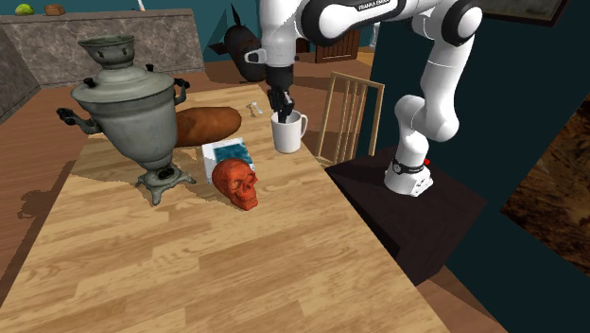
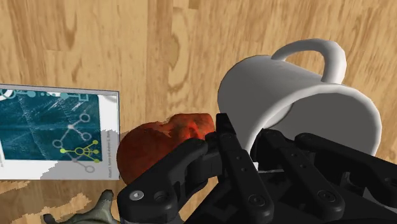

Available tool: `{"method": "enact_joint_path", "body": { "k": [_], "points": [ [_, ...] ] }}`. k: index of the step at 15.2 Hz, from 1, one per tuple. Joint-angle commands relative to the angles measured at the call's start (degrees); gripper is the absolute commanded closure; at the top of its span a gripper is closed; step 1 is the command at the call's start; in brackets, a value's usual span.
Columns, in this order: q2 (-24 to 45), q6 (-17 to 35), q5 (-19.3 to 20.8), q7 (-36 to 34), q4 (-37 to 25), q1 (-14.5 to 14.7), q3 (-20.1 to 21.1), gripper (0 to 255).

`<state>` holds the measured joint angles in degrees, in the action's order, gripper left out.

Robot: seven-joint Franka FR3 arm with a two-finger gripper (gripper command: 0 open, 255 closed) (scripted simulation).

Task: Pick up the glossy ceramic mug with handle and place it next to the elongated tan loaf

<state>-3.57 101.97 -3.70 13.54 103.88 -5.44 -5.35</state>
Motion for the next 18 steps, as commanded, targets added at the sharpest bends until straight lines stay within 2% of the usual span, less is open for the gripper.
{"method": "enact_joint_path", "body": {
  "k": [1, 10, 18],
  "points": [
    [0.20, -0.59, 0.01, 2.56, -0.62, -1.17, -1.34, 255],
    [3.19, -2.25, -0.51, 14.99, -4.36, -7.08, -7.84, 255],
    [9.99, -4.95, -2.65, 26.21, -12.68, -13.03, -13.12, 255]
  ]
}}
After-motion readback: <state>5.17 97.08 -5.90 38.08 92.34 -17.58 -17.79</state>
